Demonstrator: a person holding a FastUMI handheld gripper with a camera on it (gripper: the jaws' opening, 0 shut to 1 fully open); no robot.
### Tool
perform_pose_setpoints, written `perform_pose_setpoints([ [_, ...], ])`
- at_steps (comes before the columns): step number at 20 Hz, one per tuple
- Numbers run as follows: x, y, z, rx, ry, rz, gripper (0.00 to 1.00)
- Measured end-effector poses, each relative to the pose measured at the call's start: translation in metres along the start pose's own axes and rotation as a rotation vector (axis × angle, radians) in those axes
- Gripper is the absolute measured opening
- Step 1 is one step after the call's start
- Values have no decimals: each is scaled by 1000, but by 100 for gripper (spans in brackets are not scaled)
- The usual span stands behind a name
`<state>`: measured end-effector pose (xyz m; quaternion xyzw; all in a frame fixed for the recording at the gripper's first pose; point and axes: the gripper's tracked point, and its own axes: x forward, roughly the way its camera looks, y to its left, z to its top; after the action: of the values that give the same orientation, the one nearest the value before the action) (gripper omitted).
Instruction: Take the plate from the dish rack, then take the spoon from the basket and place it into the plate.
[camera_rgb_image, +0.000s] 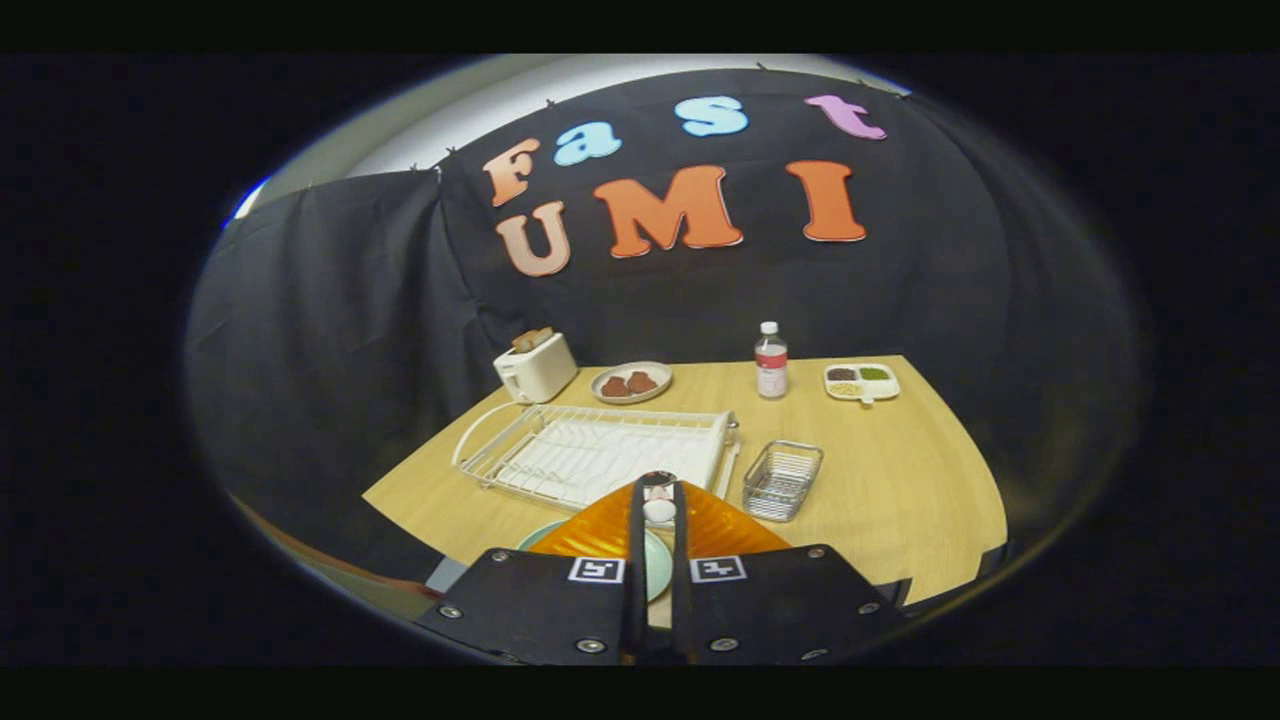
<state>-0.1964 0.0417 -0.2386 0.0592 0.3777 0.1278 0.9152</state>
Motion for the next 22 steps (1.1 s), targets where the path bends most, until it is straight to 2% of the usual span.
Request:
perform_pose_setpoints([
  [5, 11, 34, -34, -39, 75, 101, 10],
  [10, 36, 54, -83, -55, 188, 159, 10],
  [16, 57, 65, -109, -83, 246, 193, 10],
  [22, 74, 66, -115, -76, 244, 186, 9],
])
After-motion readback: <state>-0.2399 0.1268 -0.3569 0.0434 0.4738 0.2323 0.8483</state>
